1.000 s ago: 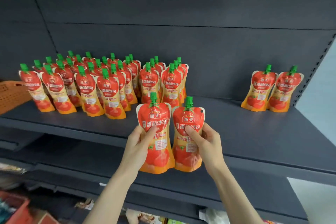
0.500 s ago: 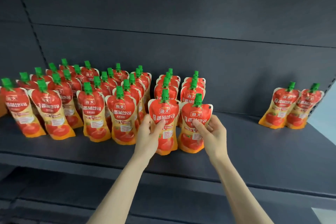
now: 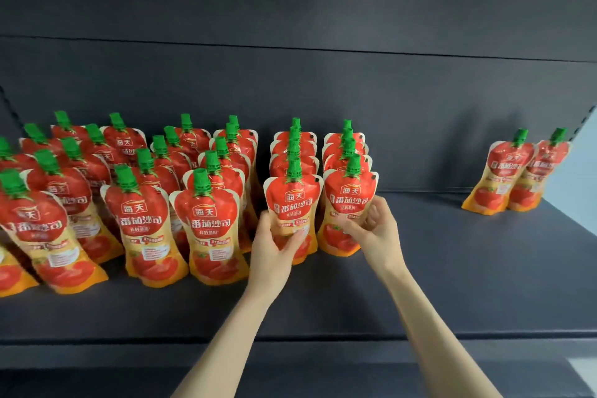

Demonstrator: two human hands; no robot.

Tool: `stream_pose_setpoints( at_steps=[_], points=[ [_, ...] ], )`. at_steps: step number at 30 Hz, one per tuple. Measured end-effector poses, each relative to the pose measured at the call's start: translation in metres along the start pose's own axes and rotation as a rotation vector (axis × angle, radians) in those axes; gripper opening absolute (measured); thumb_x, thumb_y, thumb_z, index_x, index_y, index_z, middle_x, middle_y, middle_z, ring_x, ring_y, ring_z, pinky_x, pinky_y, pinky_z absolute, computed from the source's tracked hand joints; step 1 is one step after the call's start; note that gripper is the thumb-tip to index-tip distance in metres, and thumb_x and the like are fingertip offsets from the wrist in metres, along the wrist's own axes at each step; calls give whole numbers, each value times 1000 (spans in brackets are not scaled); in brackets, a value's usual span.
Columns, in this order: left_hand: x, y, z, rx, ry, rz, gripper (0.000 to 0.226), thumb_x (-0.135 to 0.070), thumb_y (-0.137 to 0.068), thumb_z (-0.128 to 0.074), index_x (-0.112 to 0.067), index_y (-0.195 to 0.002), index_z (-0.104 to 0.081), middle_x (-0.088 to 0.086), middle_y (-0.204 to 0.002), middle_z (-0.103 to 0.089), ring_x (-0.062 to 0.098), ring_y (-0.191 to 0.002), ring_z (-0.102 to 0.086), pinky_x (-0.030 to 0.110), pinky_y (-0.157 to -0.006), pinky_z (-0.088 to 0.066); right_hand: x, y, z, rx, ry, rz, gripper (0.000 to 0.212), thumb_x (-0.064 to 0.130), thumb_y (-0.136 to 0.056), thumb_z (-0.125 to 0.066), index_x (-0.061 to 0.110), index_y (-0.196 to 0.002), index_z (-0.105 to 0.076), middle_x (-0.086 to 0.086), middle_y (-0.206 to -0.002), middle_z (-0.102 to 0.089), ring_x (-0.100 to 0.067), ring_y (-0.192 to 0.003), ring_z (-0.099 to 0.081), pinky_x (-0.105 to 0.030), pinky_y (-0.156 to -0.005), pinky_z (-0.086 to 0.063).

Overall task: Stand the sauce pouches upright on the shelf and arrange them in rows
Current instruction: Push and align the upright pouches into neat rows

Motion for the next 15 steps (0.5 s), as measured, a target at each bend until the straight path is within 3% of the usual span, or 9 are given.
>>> stream_pose_setpoints(
  at_steps=[5,9,12,15],
  points=[
    [10,14,-6,-159,-149,-29,58,-17,-77,-75,-15,-125,-43,0,-122,-55,11,-114,-52,17,-88,-42,-17,13,-1,-14,115,-28,43,4,-74,-76,19,-106,-52,4,-103,-67,-10,-94,-66,-24,-77,-56],
    [13,10,-6,-154,-170,-52,59,-16,-79,-72,-13,-130,-42,1,-127,-54,15,-120,-50,21,-93,-40,-18,16,7,-62,166,-30,42,7,-74,-77,16,-107,-52,8,-100,-66,-2,-88,-65,-17,-71,-54],
    [15,10,-8,-143,-192,-53,64,-18,-82,-70,-14,-136,-37,2,-133,-50,16,-126,-46,26,-99,-37,-18,18,9,-45,206,-17,41,10,-77,-75,19,-109,-51,9,-102,-66,-5,-93,-65,-17,-73,-54],
    [13,14,-8,-156,-223,-60,68,-19,-82,-69,-14,-139,-34,3,-136,-48,18,-129,-43,32,-104,-37,-20,21,6,-5,250,-21,43,14,-81,-71,22,-115,-46,13,-105,-62,-1,-95,-62,-9,-74,-50]
  ],
)
Point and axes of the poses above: each hand's wrist, its own y-axis away from the middle knuckle, its own z-axis out of the back of the hand, x = y × z, the point moved 2 cm from there along -y, towards the middle knuckle
